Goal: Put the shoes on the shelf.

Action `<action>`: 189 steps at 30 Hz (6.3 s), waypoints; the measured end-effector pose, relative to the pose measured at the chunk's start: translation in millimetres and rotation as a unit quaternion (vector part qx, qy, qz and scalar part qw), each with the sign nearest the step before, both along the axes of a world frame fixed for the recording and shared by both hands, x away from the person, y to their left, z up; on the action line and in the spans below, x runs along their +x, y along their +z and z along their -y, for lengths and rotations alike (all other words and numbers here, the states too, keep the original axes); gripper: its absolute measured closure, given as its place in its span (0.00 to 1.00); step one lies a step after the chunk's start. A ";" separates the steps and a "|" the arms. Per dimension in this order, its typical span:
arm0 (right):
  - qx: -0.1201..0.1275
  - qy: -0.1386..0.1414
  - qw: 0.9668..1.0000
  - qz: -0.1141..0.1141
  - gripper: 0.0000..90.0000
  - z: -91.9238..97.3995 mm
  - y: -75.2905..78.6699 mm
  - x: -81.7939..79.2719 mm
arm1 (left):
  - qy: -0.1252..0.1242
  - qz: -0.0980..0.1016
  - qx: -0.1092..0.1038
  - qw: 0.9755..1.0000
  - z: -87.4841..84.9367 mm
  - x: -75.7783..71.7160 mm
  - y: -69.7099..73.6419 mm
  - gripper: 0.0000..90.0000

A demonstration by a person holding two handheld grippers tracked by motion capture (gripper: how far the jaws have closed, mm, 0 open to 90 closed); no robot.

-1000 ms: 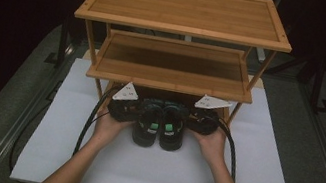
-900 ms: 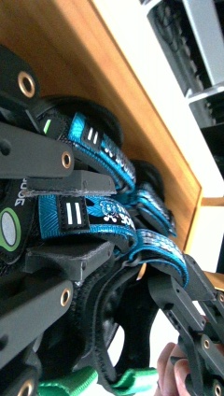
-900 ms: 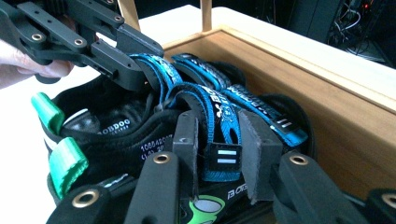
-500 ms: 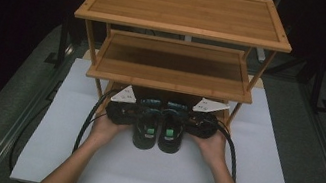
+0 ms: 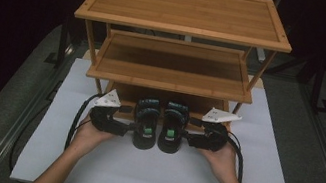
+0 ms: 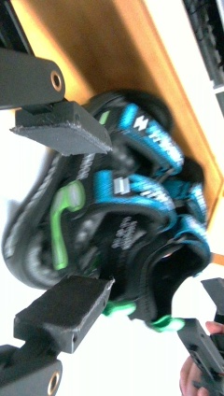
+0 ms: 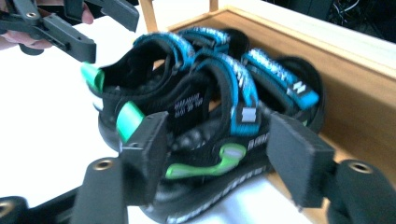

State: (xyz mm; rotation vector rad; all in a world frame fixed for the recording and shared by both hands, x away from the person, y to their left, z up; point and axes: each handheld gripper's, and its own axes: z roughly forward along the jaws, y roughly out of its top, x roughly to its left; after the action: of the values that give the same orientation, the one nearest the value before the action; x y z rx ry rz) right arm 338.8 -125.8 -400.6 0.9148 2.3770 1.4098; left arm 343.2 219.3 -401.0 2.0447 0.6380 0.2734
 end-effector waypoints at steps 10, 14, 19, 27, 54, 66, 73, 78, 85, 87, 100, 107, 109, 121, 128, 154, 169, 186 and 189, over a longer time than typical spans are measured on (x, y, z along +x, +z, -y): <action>-0.032 -0.013 0.999 -0.032 0.20 -1.1 -23.0 -9.0 | 0.010 -0.014 0.044 0.999 8.8 -11.1 -20.1 0.15; -0.049 -0.005 0.998 -0.039 0.16 -9.0 -29.8 -10.0 | 0.004 -0.025 0.055 0.998 12.4 -10.6 -27.9 0.11; -0.068 0.009 0.997 -0.045 0.15 -16.8 -37.4 -11.1 | -0.009 -0.028 0.080 0.996 20.0 -10.2 -37.5 0.09; -0.121 0.011 0.992 -0.038 0.13 -38.4 -49.4 -14.6 | -0.017 -0.023 0.123 0.992 31.2 -8.8 -49.9 0.06; -0.066 0.009 0.997 -0.043 0.25 -30.1 -46.7 2.2 | -0.013 -0.014 0.066 0.998 24.2 13.5 -42.1 0.22; -0.037 0.012 0.998 -0.055 0.37 -19.1 -39.0 20.4 | -0.018 -0.019 0.057 0.998 24.0 28.2 -34.2 0.30; -0.029 0.008 0.998 -0.052 0.42 -17.6 -37.8 28.7 | -0.015 -0.023 0.047 0.999 20.5 35.5 -32.9 0.38; -0.026 0.002 0.999 -0.040 0.52 -16.7 -34.8 36.2 | -0.011 -0.020 0.045 0.999 17.4 38.8 -31.8 0.46; -0.030 -0.005 0.999 -0.031 0.55 -19.4 -35.7 41.5 | -0.005 -0.014 0.055 0.998 20.7 47.5 -30.3 0.50; -0.032 -0.005 0.999 -0.030 0.55 -20.1 -35.4 43.3 | -0.001 -0.015 0.053 0.999 21.4 50.0 -30.8 0.50; -0.026 -0.021 0.999 -0.027 0.57 -20.3 -39.1 57.1 | 0.023 -0.023 0.044 0.999 23.4 65.9 -34.7 0.53; -0.033 -0.036 0.999 -0.022 0.60 -22.0 -39.9 61.2 | 0.037 -0.024 0.043 0.998 24.5 72.4 -38.4 0.54; -0.032 -0.040 0.998 -0.027 0.61 -22.6 -40.3 61.6 | 0.038 -0.024 0.047 0.998 25.6 74.5 -38.3 0.54; -0.051 -0.044 0.998 -0.001 0.61 -18.7 -42.6 73.0 | 0.038 -0.034 0.046 0.998 25.3 77.0 -38.3 0.54; -0.045 -0.050 0.998 -0.007 0.61 -18.7 -44.3 74.5 | 0.037 -0.034 0.044 0.998 26.4 79.1 -38.3 0.53; -0.037 -0.044 0.997 -0.042 0.27 -2.2 -33.6 48.7 | 0.057 -0.050 0.049 0.996 3.3 54.2 -26.6 0.14; -0.049 -0.078 0.995 -0.027 0.02 39.3 -26.2 -8.4 | 0.055 -0.026 0.069 0.996 -38.8 -0.6 -19.9 0.00; -0.088 -0.156 0.983 -0.043 0.02 107.8 -49.6 -75.3 | 0.077 -0.043 0.106 0.990 -88.2 -69.0 -36.8 0.00; -0.105 -0.164 0.980 -0.047 0.02 113.4 -53.1 -84.8 | 0.080 -0.046 0.116 0.989 -93.5 -76.6 -41.4 0.00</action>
State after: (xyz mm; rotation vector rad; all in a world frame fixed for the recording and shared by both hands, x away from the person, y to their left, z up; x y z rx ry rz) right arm 253.9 -239.1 -453.7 1.2660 2.2518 0.9935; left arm 266.5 312.8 -442.4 2.2423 0.8630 0.3636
